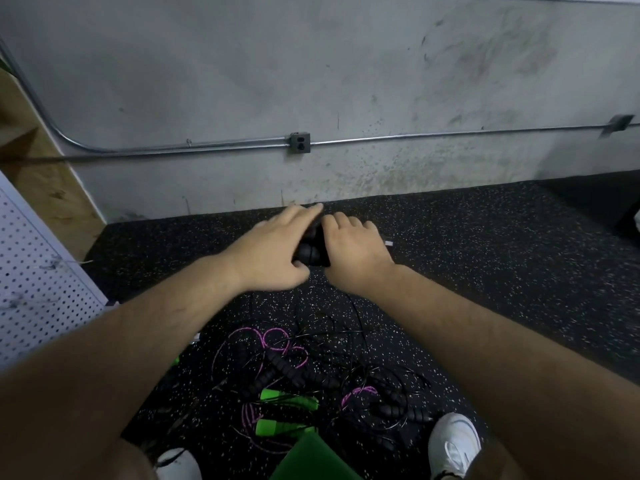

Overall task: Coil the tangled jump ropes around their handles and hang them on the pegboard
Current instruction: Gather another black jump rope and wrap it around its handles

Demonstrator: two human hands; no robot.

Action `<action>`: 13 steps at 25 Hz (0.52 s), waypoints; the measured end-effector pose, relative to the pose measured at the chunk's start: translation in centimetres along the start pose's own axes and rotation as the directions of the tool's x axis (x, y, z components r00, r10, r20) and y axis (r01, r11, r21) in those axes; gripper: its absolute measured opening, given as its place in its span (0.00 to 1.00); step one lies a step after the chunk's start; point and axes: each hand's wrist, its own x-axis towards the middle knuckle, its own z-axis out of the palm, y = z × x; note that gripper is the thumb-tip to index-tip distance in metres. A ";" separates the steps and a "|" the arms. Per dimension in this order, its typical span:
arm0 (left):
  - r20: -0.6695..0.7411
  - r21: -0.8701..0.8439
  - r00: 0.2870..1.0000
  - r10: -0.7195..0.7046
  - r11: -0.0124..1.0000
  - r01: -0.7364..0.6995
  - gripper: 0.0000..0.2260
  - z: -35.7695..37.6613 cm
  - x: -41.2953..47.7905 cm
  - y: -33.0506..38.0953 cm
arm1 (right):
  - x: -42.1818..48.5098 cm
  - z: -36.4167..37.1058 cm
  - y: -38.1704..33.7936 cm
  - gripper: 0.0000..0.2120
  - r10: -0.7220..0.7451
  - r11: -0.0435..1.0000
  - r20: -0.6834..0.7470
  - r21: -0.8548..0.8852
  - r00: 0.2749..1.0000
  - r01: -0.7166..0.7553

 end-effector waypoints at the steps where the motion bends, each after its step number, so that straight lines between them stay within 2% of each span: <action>1: 0.008 0.047 1.000 0.017 0.999 -0.017 0.46 0.4 0.3 0.3 | 0.0 0.0 -0.4 0.32 -0.020 0.999 0.004 -0.042 1.000 0.020; 4: 0.088 0.038 0.996 -0.030 0.999 0.027 0.51 1.2 0.9 -0.3 | 0.4 0.1 -0.8 0.31 -0.043 0.997 -0.004 -0.061 0.999 0.042; 6: 0.079 0.047 0.996 -0.042 0.998 0.038 0.50 1.7 1.0 -0.7 | 0.6 0.3 -0.9 0.30 -0.057 0.998 0.003 -0.033 0.998 0.057; 8: -0.034 0.081 0.999 -0.014 0.997 0.017 0.40 1.9 1.2 -1.4 | 1.0 0.2 -0.8 0.29 -0.048 0.998 -0.033 -0.037 0.998 0.047; 10: -0.145 0.069 0.989 -0.010 0.997 0.020 0.29 1.6 1.4 -2.2 | 1.5 -0.3 -0.1 0.30 0.018 0.999 -0.104 -0.046 0.994 -0.023; 13: -0.160 0.034 0.985 -0.061 0.997 0.067 0.23 1.6 1.0 -3.1 | 1.5 0.0 0.9 0.32 0.064 0.989 -0.084 0.137 0.994 -0.052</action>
